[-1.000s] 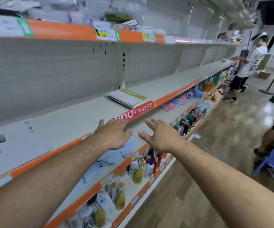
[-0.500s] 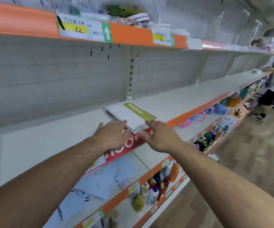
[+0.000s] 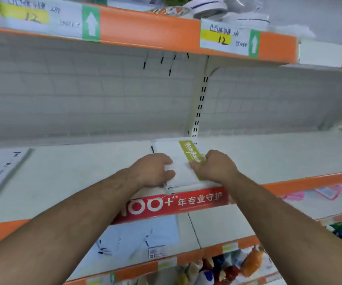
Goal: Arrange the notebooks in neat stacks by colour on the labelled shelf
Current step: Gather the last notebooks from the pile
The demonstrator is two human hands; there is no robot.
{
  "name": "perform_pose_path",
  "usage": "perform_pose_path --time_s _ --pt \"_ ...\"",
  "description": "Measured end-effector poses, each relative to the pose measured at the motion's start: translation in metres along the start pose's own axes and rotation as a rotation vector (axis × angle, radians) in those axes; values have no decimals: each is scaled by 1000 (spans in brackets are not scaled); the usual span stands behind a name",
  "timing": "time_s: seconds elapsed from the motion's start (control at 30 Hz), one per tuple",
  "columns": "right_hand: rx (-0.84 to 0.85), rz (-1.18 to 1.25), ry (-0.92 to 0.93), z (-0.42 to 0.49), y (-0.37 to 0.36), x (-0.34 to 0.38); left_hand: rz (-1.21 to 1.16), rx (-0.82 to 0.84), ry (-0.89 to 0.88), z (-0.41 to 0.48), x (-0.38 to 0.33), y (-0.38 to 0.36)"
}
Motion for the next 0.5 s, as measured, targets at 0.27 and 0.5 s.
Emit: perform_pose_path --time_s 0.27,0.5 --pt "222 376 60 40 -3 -18 48 44 126 3 -13 9" --pt "270 438 107 48 -7 -22 61 70 203 3 -21 15"
Point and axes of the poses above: each hand's wrist, its own z-axis towards the middle knuckle, its own y-axis out of the back of the hand, x = y × z, the point moved 3 cm from there along z, towards the middle knuckle, and after that the axes turned 5 degrees about x, right-handed, at the moved point
